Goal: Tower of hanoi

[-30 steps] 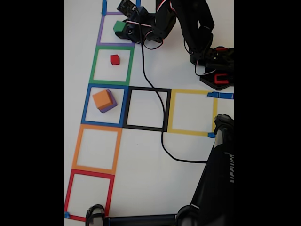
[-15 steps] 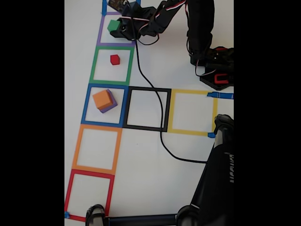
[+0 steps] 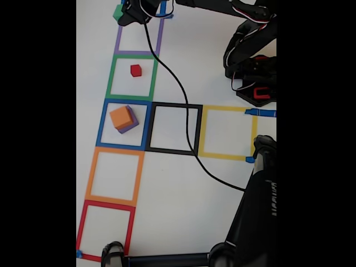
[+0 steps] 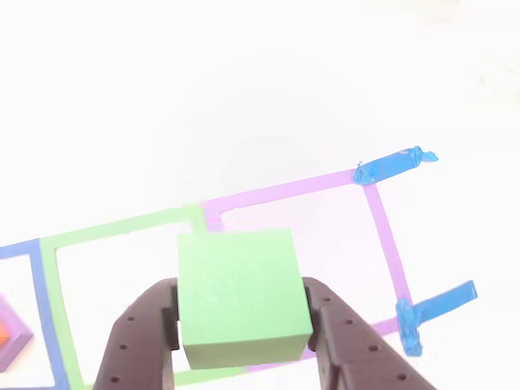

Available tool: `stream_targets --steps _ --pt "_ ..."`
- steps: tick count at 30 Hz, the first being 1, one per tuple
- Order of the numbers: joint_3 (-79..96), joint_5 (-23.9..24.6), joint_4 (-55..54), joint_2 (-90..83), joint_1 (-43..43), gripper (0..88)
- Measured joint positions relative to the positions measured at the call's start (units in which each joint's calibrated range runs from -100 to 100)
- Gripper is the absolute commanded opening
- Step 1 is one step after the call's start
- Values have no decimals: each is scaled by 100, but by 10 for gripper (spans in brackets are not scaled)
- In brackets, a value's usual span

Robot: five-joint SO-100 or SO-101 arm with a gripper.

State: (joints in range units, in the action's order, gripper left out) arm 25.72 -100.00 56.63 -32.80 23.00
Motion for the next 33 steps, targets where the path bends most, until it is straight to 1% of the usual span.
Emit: stream_targets --steps 3,5,8,10,17,27,33 --pt "-1231 0 1419 -8 -222 45" --pt "-1921 0 2120 -8 -339 44" --pt "-2851 0 2950 -8 -550 43" --pt "-3285 0 3313 -17 -784 42" --pt "-3541 0 3700 -203 -1510 40" --pt "-3559 0 4023 -802 -2984 40" --pt "-3559 0 4119 -962 -3675 40"
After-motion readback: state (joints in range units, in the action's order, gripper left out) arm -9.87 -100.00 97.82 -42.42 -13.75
